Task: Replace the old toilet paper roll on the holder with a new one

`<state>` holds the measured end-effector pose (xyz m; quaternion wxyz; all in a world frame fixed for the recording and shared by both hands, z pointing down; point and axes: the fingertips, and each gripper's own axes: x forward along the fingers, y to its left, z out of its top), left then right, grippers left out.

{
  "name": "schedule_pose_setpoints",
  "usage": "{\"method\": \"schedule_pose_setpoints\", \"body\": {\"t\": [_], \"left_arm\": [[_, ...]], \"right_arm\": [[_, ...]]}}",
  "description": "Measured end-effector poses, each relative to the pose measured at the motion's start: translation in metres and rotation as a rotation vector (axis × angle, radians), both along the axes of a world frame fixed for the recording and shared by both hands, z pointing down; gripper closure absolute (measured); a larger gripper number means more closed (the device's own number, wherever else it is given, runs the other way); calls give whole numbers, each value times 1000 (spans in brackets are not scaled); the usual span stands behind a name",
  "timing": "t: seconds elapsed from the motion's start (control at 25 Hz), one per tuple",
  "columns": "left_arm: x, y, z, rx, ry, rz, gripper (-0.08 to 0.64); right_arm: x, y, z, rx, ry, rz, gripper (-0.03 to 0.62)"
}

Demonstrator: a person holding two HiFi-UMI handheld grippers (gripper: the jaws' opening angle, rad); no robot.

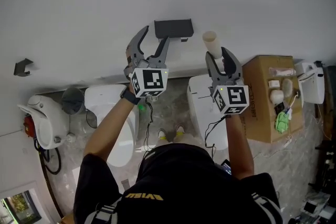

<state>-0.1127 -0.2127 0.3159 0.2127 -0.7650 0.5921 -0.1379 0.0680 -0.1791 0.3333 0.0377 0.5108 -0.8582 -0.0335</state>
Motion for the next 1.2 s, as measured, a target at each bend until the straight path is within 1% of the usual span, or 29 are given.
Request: {"method": "schedule_pose_setpoints", "body": {"t": [0.12, 0.24, 0.44, 0.52, 0.64, 0.8, 1.0, 1.2], "left_arm": [[-18, 20, -7, 10, 58, -25, 318], [-39, 41, -13, 13, 134, -60, 364], [-78, 63, -16, 14, 274, -136, 483], [-91, 65, -18, 14, 311, -148, 512], [-104, 68, -26, 19, 334, -147, 538], [-118, 78, -31, 8, 376, -156, 548], [-135, 90, -34, -3, 353, -167, 548], [-147, 101, -35, -13, 357, -172, 548]], "right_arm": [[-1, 4, -7, 13, -5, 1, 385], [5, 11, -9, 16, -5, 11, 385], [13, 17, -8, 9, -5, 27, 385], [15, 19, -8, 8, -9, 34, 387], [18, 22, -10, 9, -5, 42, 387], [23, 25, -12, 10, 5, 55, 387], [37, 28, -19, 16, 26, 74, 387], [50, 30, -25, 24, 31, 100, 387]]}}
